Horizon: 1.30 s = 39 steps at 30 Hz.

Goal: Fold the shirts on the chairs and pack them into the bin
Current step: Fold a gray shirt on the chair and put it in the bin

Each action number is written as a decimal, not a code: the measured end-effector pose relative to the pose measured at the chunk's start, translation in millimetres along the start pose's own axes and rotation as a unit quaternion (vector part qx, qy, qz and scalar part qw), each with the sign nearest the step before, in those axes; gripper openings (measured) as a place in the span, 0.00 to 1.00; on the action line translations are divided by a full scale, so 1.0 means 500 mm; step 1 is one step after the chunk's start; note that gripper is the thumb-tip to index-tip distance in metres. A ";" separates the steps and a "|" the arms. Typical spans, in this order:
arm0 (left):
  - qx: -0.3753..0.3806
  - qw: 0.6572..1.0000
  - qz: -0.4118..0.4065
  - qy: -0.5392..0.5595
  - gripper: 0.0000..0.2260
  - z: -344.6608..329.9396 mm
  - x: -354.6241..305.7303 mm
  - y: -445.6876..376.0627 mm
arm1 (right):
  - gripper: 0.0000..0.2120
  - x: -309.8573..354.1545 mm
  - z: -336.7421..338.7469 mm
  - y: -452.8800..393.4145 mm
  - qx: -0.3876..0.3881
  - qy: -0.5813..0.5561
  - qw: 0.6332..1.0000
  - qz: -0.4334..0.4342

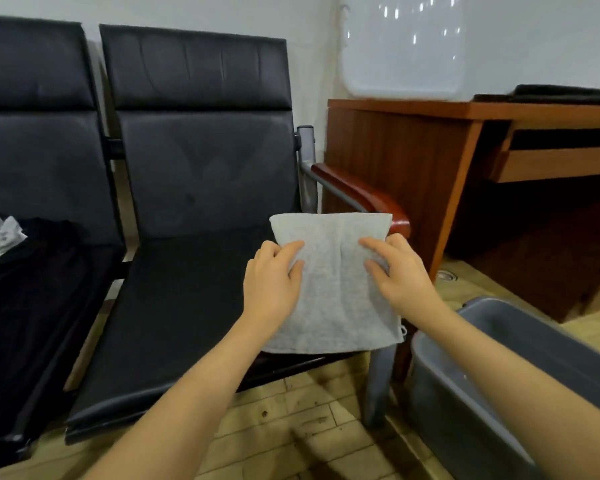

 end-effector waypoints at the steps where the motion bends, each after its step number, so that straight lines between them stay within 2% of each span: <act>1: 0.004 1.000 -0.015 0.007 0.16 -0.011 -0.028 -0.009 | 0.19 -0.013 0.027 0.008 -0.015 0.012 1.000 -0.004; 8: 0.093 0.985 -0.135 0.060 0.16 -0.182 -0.251 -0.022 | 0.19 -0.167 0.204 0.119 -0.087 0.069 0.991 -0.081; 12: 0.144 0.972 -0.170 0.068 0.17 -0.332 -0.363 0.005 | 0.19 -0.284 0.268 0.207 -0.079 0.098 0.985 -0.120; 16: 0.229 0.953 -0.178 0.083 0.17 -0.504 -0.435 0.055 | 0.20 -0.423 0.278 0.325 -0.045 0.104 0.975 -0.189; 20: 0.338 0.929 -0.129 0.081 0.16 -0.696 -0.427 0.123 | 0.22 -0.550 0.218 0.459 0.000 0.072 0.957 -0.280; 25: 0.448 0.891 -0.061 0.034 0.16 -0.917 -0.353 0.224 | 0.22 -0.671 0.092 0.622 0.064 0.028 0.920 -0.387; 31: 0.512 0.857 -0.045 -0.026 0.16 -1.099 -0.295 0.292 | 0.24 -0.766 -0.035 0.754 0.070 -0.032 0.873 -0.482; 33: 0.514 0.852 -0.063 -0.078 0.18 -1.148 -0.287 0.301 | 0.23 -0.800 -0.065 0.780 0.077 -0.042 0.859 -0.505; 36: 0.524 0.811 -0.140 -0.217 0.25 -1.193 -0.277 0.322 | 0.29 -0.838 -0.103 0.816 0.168 -0.026 0.825 -0.539; 38: 0.531 0.790 -0.180 -0.249 0.26 -1.197 -0.276 0.335 | 0.29 -0.845 -0.106 0.828 0.201 -0.006 0.810 -0.550; 39: 0.527 0.787 -0.197 -0.254 0.26 -1.191 -0.276 0.338 | 0.28 -0.843 -0.104 0.825 0.200 0.005 0.815 -0.543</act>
Point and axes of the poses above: each hand's wrist, its own y-axis away from the middle knuckle, its own z-axis out of the back of the hand, x = y × z, the point moved 8 cm from there along -y, towards the middle knuckle, and after that the axes turned 12 degrees about z, right-handed, at the moved point
